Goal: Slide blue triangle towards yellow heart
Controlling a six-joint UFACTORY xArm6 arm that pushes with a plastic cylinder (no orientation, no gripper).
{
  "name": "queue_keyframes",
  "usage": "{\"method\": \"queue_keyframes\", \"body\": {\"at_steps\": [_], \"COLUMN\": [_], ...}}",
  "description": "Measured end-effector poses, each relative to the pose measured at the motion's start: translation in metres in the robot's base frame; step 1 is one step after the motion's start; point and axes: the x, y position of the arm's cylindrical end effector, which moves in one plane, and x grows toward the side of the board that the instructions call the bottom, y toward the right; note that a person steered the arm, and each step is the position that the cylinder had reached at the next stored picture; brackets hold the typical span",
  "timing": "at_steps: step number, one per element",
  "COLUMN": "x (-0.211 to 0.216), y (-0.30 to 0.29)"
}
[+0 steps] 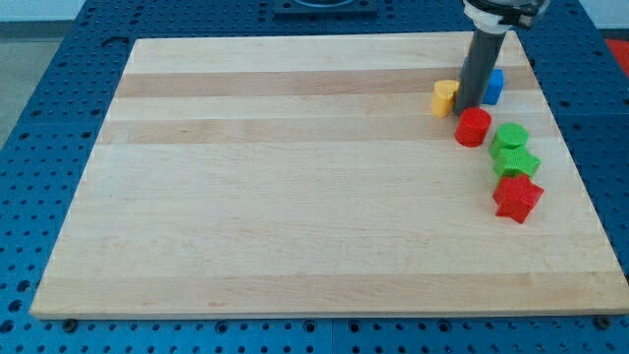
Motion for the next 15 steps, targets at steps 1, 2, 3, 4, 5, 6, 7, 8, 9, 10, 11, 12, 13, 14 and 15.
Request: {"method": "queue_keyframes", "body": {"at_steps": [1, 2, 3, 4, 5, 6, 7, 8, 9, 10, 11, 12, 13, 14, 15], "x": [0.000, -0.008, -0.008, -0.006, 0.006, -0.031, -0.103, -0.169, -0.169, -0.170, -0.171, -0.167, -0.126, -0.106, -0.094], "y": [0.009, -0.027, -0.094, -0.141, -0.198, -0.241, -0.217, -0.152, -0.127, -0.035, 0.057, 0.113, 0.104, 0.065, 0.016]}}
